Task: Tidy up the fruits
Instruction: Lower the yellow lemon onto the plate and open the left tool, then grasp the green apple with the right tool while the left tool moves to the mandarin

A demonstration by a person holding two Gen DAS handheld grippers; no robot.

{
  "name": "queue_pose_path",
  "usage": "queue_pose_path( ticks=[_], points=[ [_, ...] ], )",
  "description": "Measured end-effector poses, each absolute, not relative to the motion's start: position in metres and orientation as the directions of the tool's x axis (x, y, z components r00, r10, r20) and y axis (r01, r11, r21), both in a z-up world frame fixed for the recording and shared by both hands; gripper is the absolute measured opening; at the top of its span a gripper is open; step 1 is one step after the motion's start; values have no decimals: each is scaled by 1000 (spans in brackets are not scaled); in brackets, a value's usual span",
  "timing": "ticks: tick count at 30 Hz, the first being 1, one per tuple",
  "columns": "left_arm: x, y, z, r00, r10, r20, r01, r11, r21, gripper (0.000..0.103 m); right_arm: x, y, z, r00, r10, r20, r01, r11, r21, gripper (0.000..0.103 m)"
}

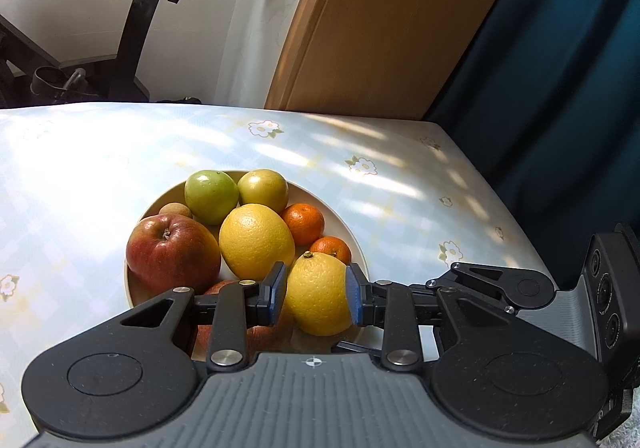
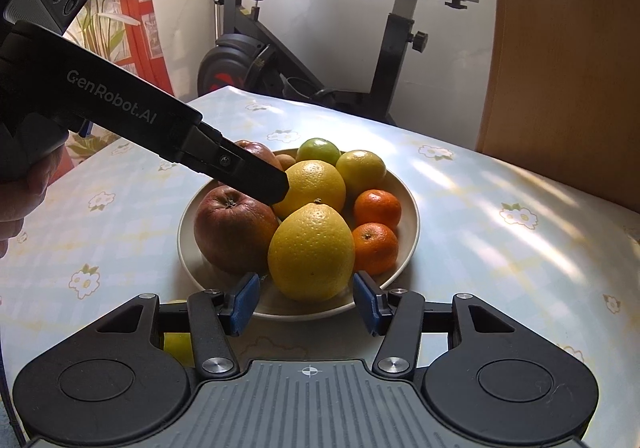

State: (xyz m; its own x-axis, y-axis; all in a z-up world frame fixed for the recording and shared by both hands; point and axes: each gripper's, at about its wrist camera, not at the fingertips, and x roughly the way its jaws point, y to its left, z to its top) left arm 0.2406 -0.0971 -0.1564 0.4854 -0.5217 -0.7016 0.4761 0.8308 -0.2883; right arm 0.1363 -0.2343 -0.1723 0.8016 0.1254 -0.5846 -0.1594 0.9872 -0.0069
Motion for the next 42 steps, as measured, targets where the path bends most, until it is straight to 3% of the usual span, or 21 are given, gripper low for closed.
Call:
queue_pose_path(
  ticks=[13,34,40,42],
  points=[
    [194,-58,-156,564,-409,-717,416,891,-181,34,97,-216,-171,833,125,-539,-130,991,29,48],
    [156,-8,-176,616,-354,-704,309,930,-197,35,101,-179,-199,787,189,-587,-212,977,31,47],
    [148,-12,-178,638,-337,-692,280,939,-200,36,94,-187,-205,810,218,-545,-227,972,52,43],
    [145,-14,-180,643,-336,-689,267,941,-209,42,87,-190,-208,828,224,-514,-236,971,43,43]
  ],
)
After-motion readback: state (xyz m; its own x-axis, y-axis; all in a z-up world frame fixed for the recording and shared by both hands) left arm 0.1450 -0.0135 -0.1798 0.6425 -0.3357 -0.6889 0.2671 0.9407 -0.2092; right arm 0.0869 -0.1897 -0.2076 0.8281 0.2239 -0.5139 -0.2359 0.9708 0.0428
